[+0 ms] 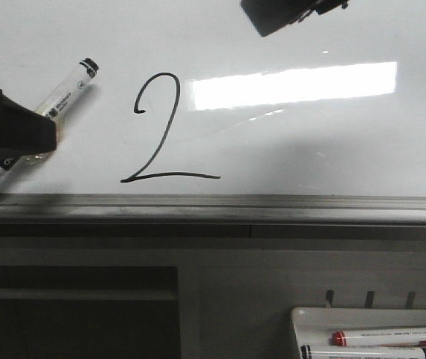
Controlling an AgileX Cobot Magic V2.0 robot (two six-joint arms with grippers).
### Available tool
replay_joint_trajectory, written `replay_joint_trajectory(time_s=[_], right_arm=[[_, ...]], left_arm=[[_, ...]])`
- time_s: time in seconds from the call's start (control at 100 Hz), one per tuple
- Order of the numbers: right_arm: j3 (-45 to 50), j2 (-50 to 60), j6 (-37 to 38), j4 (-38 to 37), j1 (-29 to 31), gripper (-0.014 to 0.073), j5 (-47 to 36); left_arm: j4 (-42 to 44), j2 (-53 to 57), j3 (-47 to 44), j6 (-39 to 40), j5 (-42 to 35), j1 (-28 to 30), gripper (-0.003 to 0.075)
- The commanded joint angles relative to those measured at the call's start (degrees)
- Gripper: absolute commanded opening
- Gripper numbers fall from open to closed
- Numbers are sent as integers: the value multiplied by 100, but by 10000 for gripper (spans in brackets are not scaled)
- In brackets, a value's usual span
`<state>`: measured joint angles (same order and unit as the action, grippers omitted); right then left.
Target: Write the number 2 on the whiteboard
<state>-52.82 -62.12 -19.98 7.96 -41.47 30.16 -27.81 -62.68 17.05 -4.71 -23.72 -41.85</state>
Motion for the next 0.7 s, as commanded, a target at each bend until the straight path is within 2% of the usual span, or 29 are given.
replay_joint_trajectory(time_s=[0.0,0.29,0.37,0.41,0.46,0.51,0.55,0.61,0.69], right_arm=[[-171,134,17,36,30,479,-305],[-171,134,17,36,30,479,-281],[-171,149,17,108,30,460,-158],[-171,180,17,148,30,413,-132],[-134,280,17,160,30,315,-132],[-85,418,17,160,30,184,-177],[-45,529,17,160,30,66,-216],[73,785,17,160,30,-80,-322],[265,1148,17,160,30,-71,-502]], left_arm=[[192,238,121,18,-563,7,454],[330,810,121,-4,-555,7,453],[511,1064,121,-4,-525,7,424],[618,1238,121,-4,-495,-5,377],[710,1462,121,-4,-495,-31,265],[829,1695,121,-4,-495,-75,98],[1000,1905,121,-4,-495,-100,-7],[1252,2170,121,-8,-495,-128,-20],[1417,2550,121,-8,-416,-187,-20]])
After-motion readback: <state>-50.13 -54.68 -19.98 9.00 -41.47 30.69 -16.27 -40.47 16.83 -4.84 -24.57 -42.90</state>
